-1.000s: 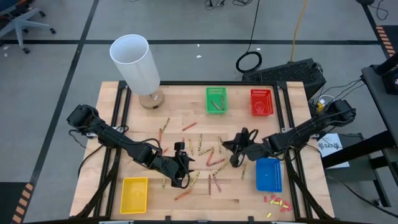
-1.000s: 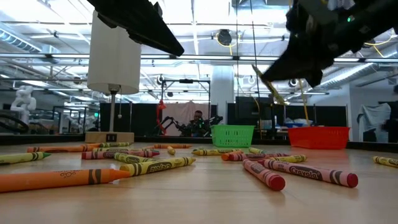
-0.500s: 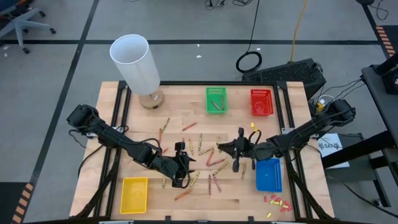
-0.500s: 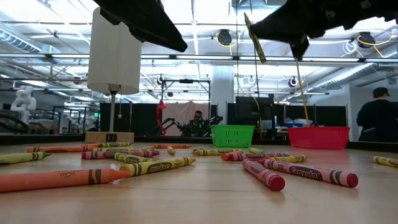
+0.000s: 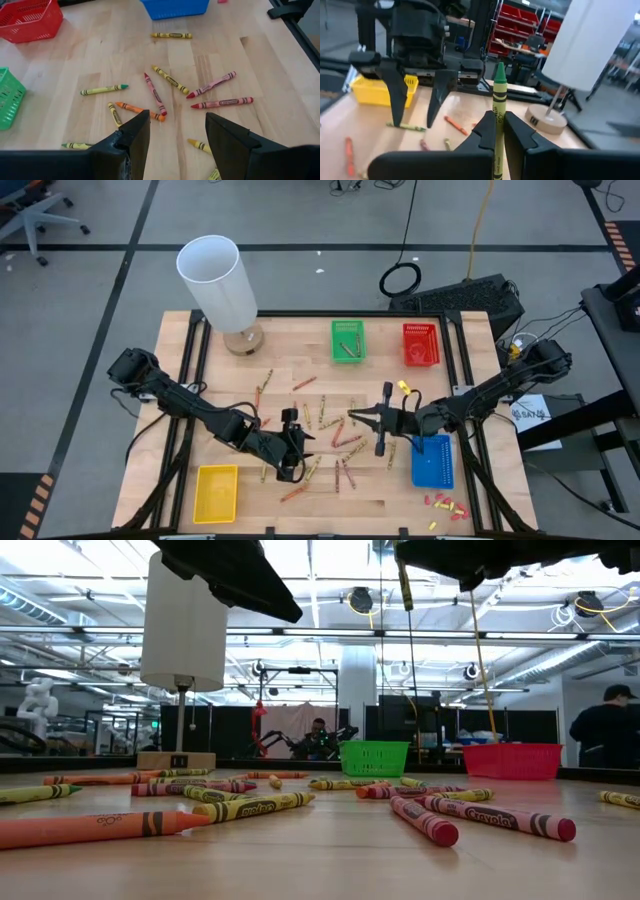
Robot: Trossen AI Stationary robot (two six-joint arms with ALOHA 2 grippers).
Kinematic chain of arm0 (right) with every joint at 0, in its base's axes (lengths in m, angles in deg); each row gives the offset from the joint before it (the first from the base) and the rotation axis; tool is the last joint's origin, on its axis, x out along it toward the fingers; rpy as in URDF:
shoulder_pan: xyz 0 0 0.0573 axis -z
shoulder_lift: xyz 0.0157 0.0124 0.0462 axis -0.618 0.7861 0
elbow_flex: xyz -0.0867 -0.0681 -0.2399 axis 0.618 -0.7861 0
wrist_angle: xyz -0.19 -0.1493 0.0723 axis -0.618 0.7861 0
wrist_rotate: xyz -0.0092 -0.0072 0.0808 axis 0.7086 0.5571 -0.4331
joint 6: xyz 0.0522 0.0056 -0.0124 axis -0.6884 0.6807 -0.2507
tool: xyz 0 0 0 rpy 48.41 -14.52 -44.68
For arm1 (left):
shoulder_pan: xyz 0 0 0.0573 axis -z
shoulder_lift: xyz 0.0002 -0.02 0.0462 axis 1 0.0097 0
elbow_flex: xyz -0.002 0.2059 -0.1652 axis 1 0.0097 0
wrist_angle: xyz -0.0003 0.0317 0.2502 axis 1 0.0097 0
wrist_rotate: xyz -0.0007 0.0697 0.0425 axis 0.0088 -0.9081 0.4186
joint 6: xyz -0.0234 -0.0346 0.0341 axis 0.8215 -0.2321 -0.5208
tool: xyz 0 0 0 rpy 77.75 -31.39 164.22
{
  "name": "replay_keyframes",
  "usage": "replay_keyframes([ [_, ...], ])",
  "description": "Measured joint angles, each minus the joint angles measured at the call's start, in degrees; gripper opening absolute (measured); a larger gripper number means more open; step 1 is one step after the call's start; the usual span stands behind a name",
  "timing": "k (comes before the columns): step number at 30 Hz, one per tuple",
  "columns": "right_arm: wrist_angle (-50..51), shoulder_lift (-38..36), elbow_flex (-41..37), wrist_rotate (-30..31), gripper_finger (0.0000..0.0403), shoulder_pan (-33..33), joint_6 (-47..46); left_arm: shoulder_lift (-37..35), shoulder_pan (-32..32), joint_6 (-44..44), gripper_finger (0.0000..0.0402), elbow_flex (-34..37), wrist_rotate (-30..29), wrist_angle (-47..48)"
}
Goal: Sort crayons
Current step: Put the green crayon into the red bin
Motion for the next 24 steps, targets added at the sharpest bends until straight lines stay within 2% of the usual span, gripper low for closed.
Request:
replay_keyframes([
  [7,-0.12,0.00,0.00,0.00,0.0002,0.00,13.86,0.00,-0.06,-2.40,0.0190,0.00,-0.35,0.08],
  [10,-0.12,0.00,0.00,-0.02,0.0002,0.00,17.13,0.00,-0.07,-2.41,0.0190,0.00,-0.33,0.08],
  [24,0.01,-0.02,0.00,-0.02,0.0002,0.00,10.41,0.00,-0.50,-2.39,0.0190,-0.02,-0.55,0.97],
])
